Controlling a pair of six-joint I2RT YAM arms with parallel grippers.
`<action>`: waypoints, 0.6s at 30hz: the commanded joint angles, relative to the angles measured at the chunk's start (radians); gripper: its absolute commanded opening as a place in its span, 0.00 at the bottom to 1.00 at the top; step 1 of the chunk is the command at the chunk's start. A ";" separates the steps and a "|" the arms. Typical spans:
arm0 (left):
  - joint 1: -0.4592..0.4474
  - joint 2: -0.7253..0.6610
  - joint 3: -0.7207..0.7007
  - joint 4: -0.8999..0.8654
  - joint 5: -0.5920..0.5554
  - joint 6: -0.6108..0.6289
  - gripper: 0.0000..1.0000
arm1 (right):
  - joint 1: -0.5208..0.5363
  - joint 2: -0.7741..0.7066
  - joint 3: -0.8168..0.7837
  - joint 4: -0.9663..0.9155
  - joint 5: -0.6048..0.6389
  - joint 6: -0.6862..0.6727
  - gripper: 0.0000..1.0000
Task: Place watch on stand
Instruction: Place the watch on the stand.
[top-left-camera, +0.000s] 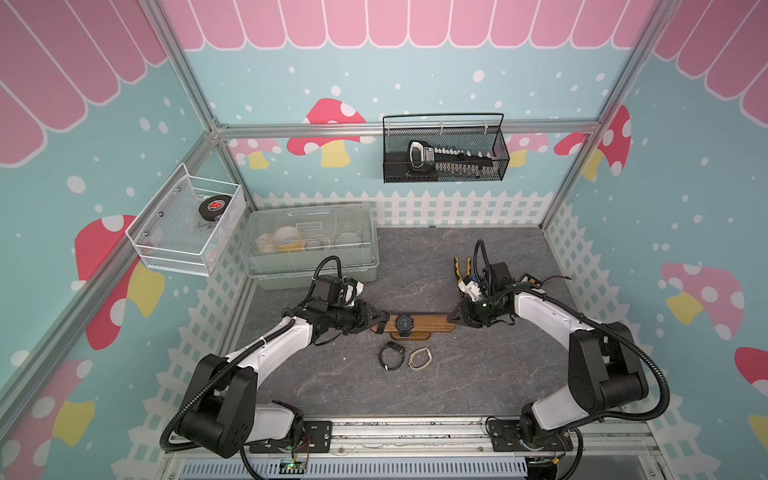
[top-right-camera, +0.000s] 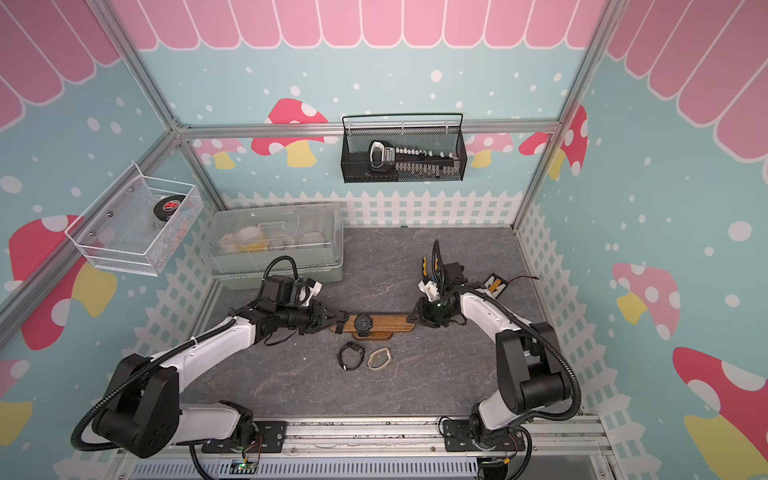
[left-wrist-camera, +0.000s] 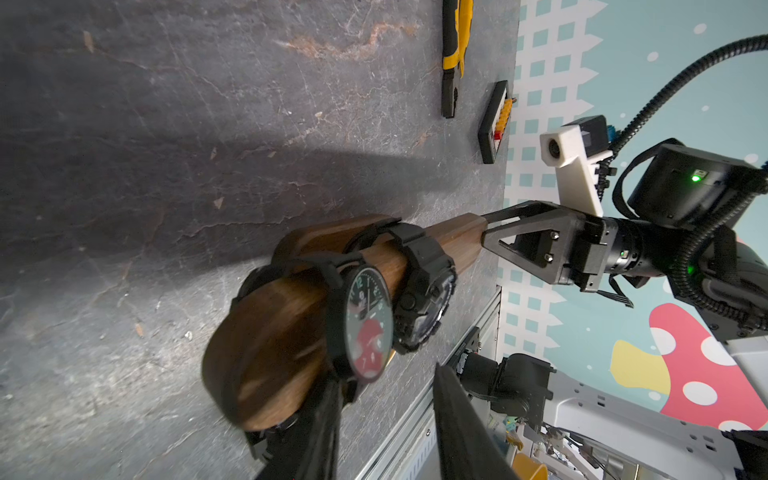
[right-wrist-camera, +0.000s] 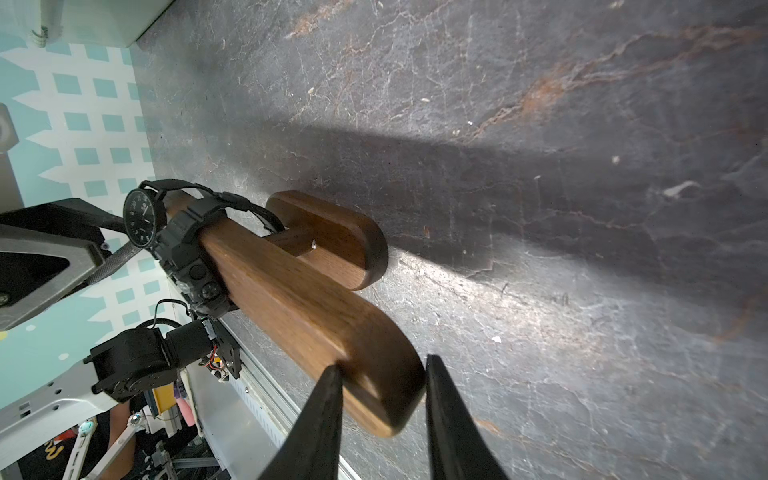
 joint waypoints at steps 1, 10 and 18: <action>-0.009 -0.025 -0.025 0.007 -0.016 -0.003 0.37 | 0.008 0.029 0.004 -0.026 0.037 -0.018 0.30; -0.030 -0.047 -0.076 0.019 -0.033 -0.021 0.37 | 0.008 0.015 0.001 -0.027 0.036 -0.016 0.30; -0.031 -0.086 -0.045 -0.030 -0.047 -0.005 0.37 | 0.009 0.003 0.001 -0.034 0.034 -0.017 0.30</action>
